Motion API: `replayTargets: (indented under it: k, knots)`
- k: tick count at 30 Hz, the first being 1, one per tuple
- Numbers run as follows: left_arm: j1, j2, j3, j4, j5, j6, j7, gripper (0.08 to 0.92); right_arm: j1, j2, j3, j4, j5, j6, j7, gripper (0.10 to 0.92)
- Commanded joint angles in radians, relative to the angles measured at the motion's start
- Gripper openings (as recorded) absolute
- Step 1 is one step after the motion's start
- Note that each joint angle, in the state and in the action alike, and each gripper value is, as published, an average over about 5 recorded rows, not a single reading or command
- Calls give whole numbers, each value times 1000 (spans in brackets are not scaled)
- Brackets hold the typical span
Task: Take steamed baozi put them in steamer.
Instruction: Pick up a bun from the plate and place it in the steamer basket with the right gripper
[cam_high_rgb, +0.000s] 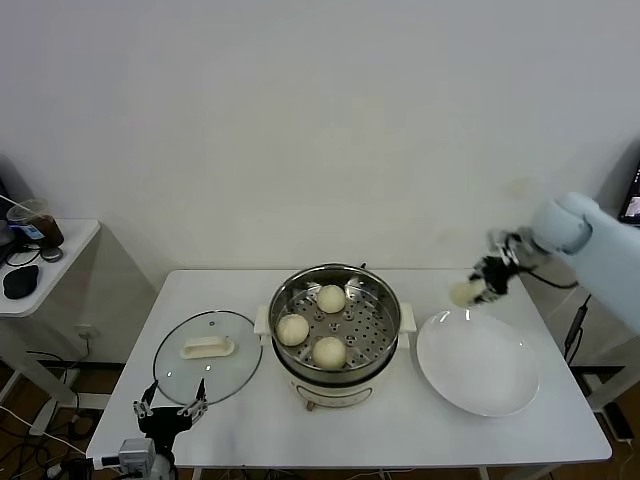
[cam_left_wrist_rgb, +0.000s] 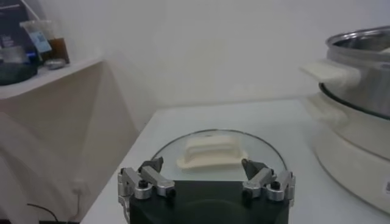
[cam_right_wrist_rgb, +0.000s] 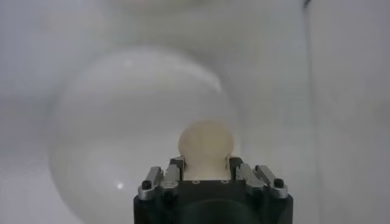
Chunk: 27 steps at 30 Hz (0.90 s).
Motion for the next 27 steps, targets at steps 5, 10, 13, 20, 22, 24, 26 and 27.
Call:
replayTargets:
  k: [5,10,13,20,22,24,26,27]
  knots:
    - [-2,7,11,-32,0,6,1,823,427,219,-378,163,453,-266,36,459]
    - [-5,11,10,-38,-14,9,1,823,411,321,-405,126,460,-297,60,458]
    - [-5,10,7,-41,-22,11,1,823,378,370,-426,97,411,-298,70,458]
    - [-6,6,3,-37,-30,13,1,823,301,420,-454,56,335,-299,89,458]
    - [-8,5,3,-33,-30,14,1,823,285,424,-458,55,317,-300,94,458]
    - [-11,4,4,-29,-30,14,2,823,267,426,-458,48,297,-299,104,458]
    - [-14,2,4,-26,-30,14,2,823,244,425,-449,36,277,-297,116,458]
    - [-14,1,3,-24,-31,14,2,823,233,425,-444,31,266,-296,121,458]
